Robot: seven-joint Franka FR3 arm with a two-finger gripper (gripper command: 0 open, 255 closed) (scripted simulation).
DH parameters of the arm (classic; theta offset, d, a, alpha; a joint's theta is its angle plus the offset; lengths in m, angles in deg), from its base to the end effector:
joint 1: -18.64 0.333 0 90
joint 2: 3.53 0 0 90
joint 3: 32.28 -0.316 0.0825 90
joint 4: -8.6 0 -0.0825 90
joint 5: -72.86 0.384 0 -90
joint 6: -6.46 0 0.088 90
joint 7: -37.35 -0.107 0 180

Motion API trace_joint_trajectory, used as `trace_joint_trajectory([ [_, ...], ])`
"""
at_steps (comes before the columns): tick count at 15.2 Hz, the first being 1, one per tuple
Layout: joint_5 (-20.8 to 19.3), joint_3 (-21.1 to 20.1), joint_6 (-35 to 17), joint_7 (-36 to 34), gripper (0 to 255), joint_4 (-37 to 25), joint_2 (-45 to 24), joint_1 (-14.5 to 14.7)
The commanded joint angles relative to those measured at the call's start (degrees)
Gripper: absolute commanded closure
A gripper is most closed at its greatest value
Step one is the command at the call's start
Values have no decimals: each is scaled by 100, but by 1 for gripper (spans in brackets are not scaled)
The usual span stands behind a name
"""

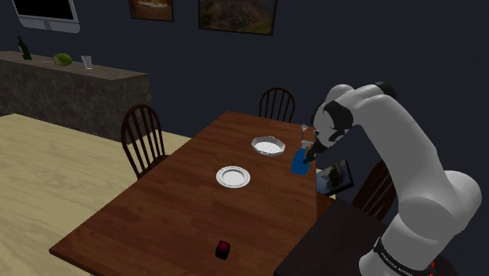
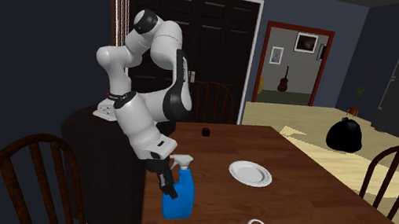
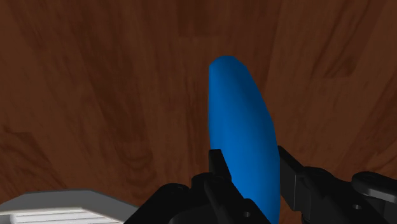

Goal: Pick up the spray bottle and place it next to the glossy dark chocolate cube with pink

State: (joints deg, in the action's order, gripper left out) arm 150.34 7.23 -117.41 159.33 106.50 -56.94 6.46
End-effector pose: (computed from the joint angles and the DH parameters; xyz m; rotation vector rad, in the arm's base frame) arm 0.4610 -0.4623 0.1284 -2.8654 -0.7111 -0.6826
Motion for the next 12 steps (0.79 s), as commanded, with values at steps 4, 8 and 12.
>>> trace_joint_trajectory([
  [4, 0, -1, 0, 0, 255, 1, 0, 1],
  [8, -121, 99, 62, -88, 255, 85, 172, 76],
  [12, -289, 234, 147, -213, 255, 183, 397, 176],
])
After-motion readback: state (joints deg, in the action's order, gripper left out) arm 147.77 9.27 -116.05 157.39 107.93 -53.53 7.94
